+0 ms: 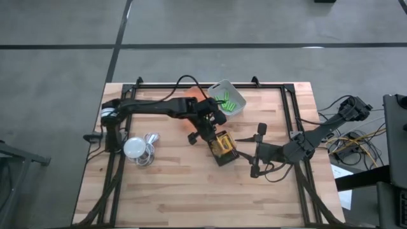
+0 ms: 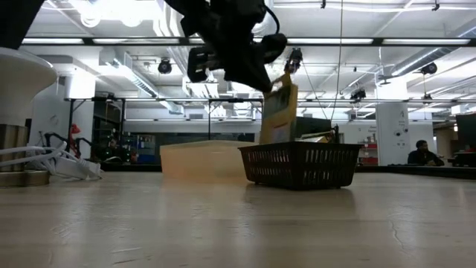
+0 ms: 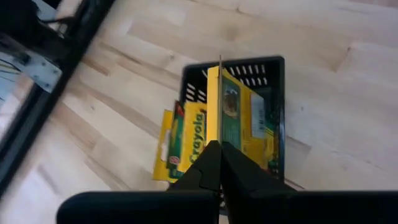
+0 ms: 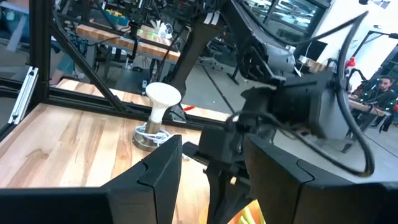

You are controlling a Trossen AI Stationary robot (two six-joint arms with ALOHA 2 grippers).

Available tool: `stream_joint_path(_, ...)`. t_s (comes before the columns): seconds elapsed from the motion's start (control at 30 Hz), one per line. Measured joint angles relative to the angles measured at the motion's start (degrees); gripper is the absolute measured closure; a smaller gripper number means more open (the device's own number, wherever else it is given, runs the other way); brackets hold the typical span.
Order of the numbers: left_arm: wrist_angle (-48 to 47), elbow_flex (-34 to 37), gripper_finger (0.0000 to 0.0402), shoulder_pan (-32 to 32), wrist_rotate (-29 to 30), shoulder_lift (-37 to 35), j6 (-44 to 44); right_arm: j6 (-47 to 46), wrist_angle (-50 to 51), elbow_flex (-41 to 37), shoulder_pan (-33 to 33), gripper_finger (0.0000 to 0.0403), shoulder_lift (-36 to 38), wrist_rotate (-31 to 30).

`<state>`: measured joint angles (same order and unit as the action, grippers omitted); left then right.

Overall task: Pick & Place School Supplies
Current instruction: Put the yellow crayon box into the black bin

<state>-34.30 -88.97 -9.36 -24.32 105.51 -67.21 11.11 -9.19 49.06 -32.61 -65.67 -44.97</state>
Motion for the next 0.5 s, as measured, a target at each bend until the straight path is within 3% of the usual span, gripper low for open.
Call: stream_joint_path(0.5, 3.9, 0.2, 0.0391, -1.9, 0.3, 2.9, 3.0, 0.0, 0.3, 0.0, 0.0, 0.0234, 0.0, 0.0)
